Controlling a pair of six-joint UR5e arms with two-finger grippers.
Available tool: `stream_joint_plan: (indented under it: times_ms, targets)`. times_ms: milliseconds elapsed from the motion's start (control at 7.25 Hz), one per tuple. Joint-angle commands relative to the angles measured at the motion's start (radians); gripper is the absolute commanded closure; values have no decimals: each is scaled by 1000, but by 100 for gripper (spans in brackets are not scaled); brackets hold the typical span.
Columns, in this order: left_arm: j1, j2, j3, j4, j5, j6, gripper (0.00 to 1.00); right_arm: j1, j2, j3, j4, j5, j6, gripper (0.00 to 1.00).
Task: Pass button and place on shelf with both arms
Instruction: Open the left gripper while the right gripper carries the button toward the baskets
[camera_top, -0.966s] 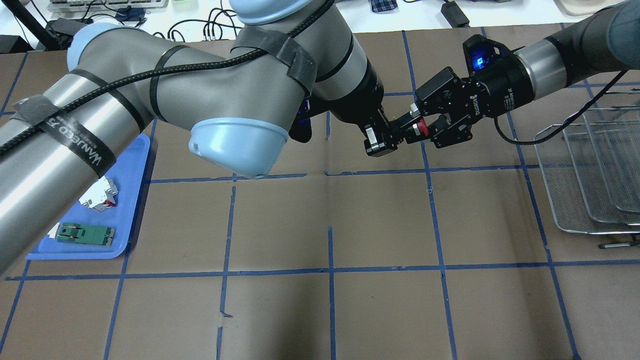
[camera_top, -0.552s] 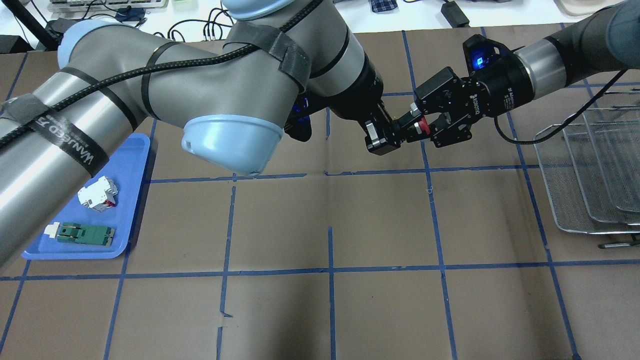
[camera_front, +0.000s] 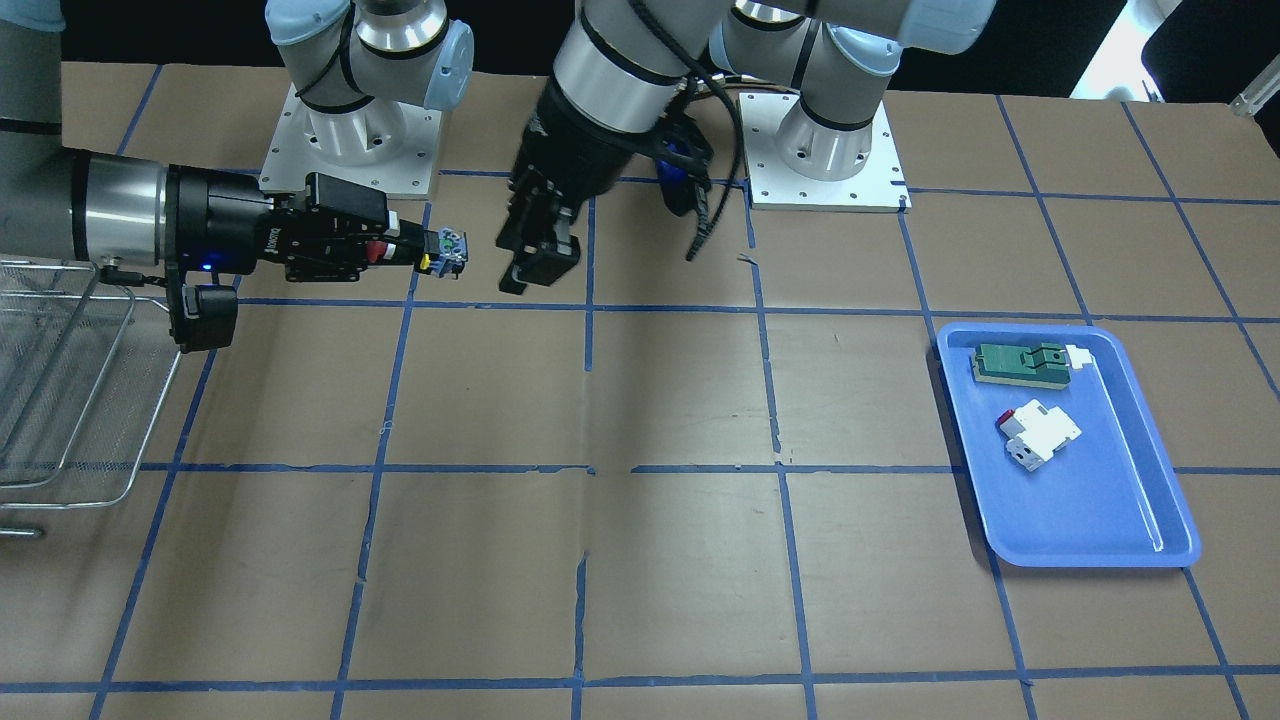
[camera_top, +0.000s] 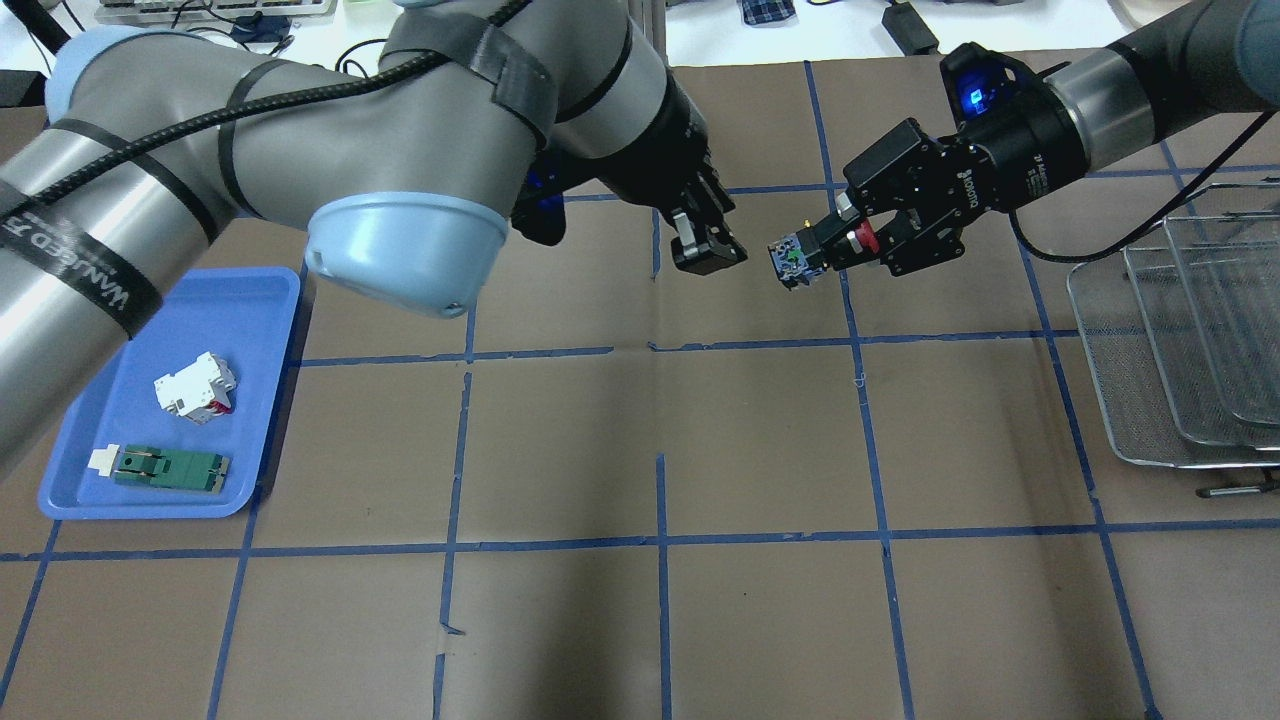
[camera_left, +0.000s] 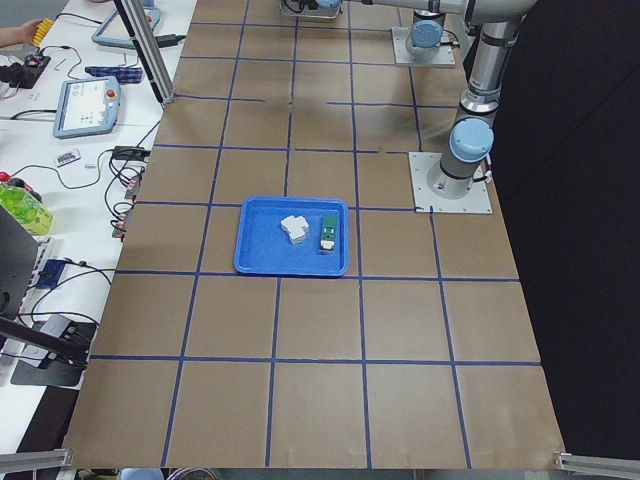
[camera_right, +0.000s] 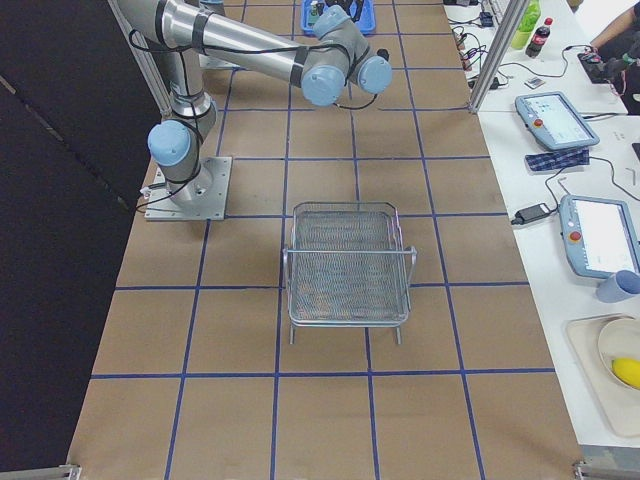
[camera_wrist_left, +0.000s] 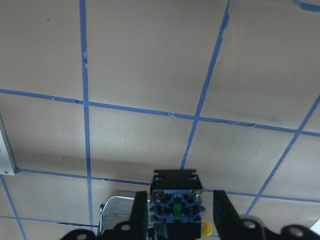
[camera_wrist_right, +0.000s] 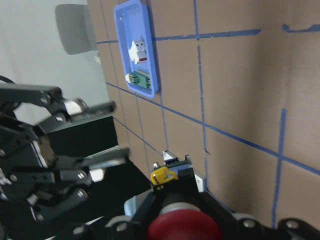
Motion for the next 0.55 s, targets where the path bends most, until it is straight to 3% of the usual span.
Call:
stream_joint_plan:
  times_ms: [0,138,276,414]
  targets:
    - [151,4,-6,-36,71,451,46,-5,0,-32,-291,-335,74,82]
    - [228,15,-3,-135,100,660,47,-8,-10,-32,-429,-517,75,82]
    - [281,36,5,-156,169,841,45,-22,-15,-34,-536,-729,79,82]
    - [317,62,1,-185,212,1054,35,-83,-15,-29,-582,-834,70,81]
